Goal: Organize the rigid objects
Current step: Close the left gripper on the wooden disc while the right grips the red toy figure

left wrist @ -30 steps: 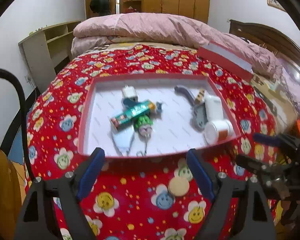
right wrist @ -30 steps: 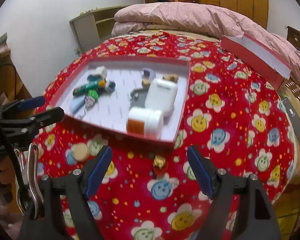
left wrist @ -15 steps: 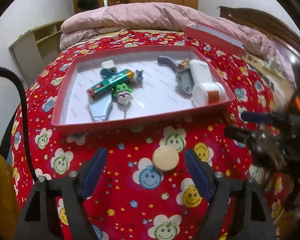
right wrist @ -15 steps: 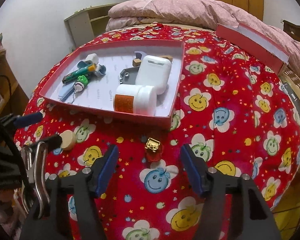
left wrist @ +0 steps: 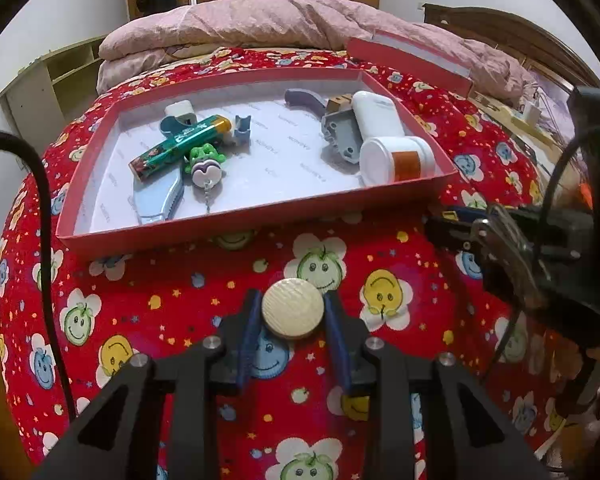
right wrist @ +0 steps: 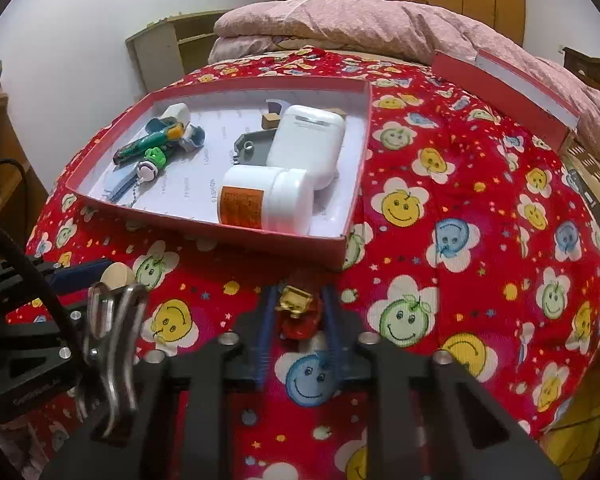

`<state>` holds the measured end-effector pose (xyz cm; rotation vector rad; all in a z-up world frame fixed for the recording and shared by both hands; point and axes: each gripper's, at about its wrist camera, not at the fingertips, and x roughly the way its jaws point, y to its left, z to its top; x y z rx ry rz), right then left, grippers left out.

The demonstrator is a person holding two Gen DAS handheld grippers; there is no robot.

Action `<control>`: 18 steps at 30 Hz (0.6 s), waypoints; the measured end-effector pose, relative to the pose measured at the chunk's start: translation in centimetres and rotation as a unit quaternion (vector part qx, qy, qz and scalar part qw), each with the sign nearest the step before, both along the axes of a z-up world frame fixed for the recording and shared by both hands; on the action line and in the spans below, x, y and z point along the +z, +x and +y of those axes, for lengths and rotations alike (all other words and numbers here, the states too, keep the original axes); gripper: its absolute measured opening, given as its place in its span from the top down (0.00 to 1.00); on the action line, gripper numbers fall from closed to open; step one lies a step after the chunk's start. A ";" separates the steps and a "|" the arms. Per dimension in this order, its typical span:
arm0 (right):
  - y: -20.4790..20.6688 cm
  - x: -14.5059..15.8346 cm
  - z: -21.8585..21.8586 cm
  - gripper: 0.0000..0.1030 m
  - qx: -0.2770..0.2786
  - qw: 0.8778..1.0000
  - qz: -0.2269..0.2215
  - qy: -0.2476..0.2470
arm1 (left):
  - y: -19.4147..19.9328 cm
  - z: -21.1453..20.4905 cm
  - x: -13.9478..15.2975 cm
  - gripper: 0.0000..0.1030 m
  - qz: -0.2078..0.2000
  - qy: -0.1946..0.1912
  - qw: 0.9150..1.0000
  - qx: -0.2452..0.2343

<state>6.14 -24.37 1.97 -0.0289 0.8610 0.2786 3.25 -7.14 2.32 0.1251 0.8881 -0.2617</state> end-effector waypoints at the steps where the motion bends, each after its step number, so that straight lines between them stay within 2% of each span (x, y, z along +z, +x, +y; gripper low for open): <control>1: -0.1 0.0 -0.2 0.78 -0.001 1.000 0.001 0.006 | -0.1 0.0 0.0 0.68 0.000 -0.001 1.000 0.000; 9: -1.9 0.8 -0.8 0.78 -0.001 0.999 0.000 0.032 | -0.6 0.5 1.5 0.68 -0.006 -0.014 1.000 -0.001; 13: -2.9 2.3 -0.2 0.78 0.011 0.999 -0.014 0.037 | -0.2 1.3 2.9 0.68 -0.015 -0.029 0.999 0.011; 18: -2.0 4.5 1.2 0.78 0.027 0.998 -0.032 0.048 | 1.3 2.1 4.3 0.68 -0.030 -0.027 0.999 0.030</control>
